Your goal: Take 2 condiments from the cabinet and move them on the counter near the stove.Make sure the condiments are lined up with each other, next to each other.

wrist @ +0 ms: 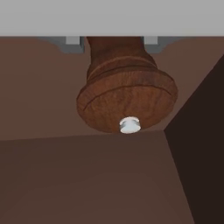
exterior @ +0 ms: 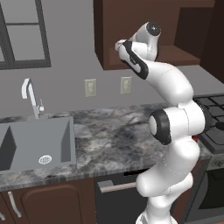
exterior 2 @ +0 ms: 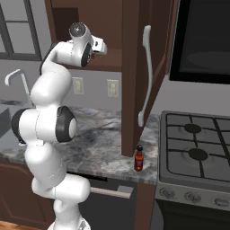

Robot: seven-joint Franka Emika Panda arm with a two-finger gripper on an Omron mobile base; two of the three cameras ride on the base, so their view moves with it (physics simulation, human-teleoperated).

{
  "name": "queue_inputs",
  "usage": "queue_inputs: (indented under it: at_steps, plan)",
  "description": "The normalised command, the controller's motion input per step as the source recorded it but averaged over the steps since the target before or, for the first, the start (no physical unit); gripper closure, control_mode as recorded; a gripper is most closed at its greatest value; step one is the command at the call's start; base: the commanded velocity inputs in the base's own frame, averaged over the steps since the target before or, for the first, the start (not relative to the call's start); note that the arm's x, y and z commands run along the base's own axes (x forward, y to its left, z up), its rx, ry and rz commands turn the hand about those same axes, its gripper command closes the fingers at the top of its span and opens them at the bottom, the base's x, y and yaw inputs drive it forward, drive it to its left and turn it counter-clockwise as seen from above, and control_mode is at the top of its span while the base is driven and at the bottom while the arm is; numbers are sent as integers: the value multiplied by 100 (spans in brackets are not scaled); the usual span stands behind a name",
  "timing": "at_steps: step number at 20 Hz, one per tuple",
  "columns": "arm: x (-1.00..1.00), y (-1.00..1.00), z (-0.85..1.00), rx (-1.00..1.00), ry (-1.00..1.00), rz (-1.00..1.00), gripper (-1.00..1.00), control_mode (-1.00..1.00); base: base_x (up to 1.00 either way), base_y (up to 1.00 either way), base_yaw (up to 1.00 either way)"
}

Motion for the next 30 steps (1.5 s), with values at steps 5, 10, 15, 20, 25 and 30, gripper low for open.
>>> queue_inputs:
  at_steps: [5, 10, 15, 20, 25, 30]
  plan:
    - [-92, -1, 0, 0, -17, 0, 100, -100, 0, 0, 0]
    - [-100, -16, 0, 0, -11, 0, 100, -100, 0, 0, 0]
    - [-100, -28, 2, 0, -2, 0, 100, -100, 0, 0, 0]
    - [-100, -25, 10, 0, 2, -2, 100, -100, 0, 0, 0]
    - [-100, -26, 1, 0, 6, -3, 100, -100, 0, 0, 0]
    - [-81, -18, -5, 0, 6, -9, 100, -100, 0, 0, 0]
